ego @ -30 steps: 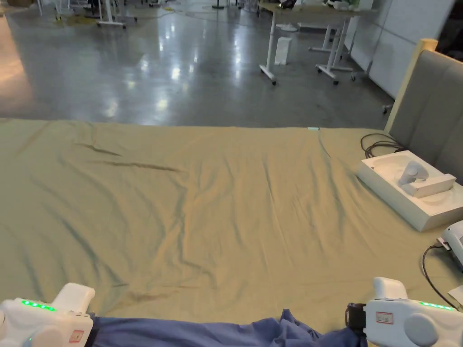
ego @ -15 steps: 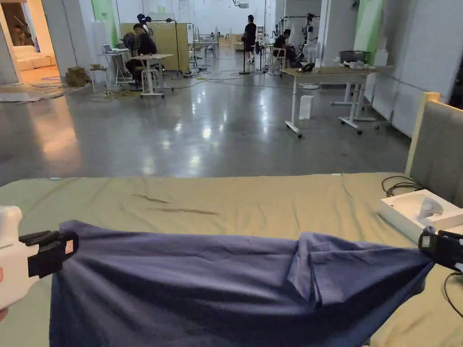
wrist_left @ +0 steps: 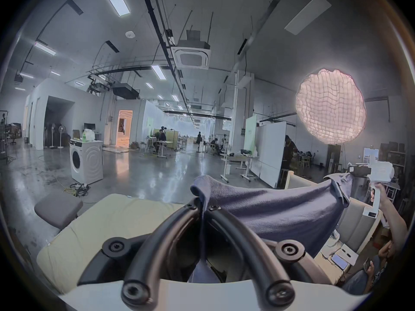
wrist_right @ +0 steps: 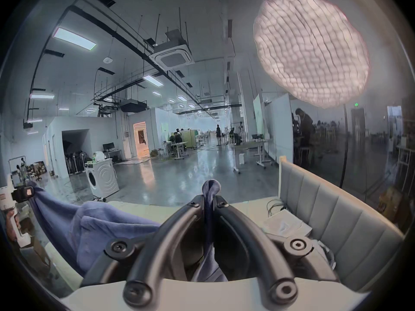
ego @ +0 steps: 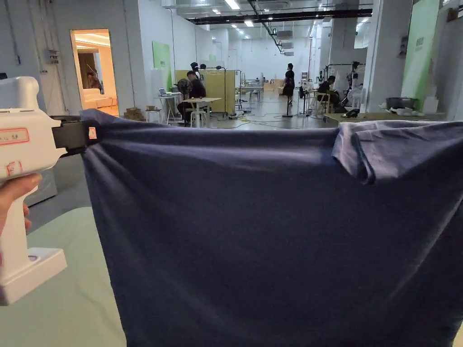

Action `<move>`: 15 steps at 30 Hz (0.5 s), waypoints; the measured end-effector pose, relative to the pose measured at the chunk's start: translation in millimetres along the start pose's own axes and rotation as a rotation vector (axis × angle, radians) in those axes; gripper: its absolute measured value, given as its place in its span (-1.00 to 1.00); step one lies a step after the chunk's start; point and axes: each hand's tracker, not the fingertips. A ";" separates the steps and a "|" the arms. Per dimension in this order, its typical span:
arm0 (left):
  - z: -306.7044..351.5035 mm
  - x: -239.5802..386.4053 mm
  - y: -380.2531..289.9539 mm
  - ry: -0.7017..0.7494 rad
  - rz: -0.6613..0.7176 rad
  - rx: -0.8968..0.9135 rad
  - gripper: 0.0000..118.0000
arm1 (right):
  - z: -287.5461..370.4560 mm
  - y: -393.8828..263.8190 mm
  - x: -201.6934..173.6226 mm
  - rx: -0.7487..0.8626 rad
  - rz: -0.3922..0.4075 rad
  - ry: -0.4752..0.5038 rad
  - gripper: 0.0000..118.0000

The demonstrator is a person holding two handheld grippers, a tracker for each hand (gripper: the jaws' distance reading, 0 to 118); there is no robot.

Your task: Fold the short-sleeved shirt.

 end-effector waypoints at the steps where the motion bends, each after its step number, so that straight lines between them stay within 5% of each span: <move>1: -1.8 0.7 3.3 0.005 -0.003 0.006 -0.94 | -2.0 6.1 -2.2 0.004 0.008 -0.006 -0.91; 15: -73.7 -13.5 -8.2 0.023 0.009 -0.014 -0.93 | -49.4 4.4 -18.7 -0.001 0.096 -0.056 -0.90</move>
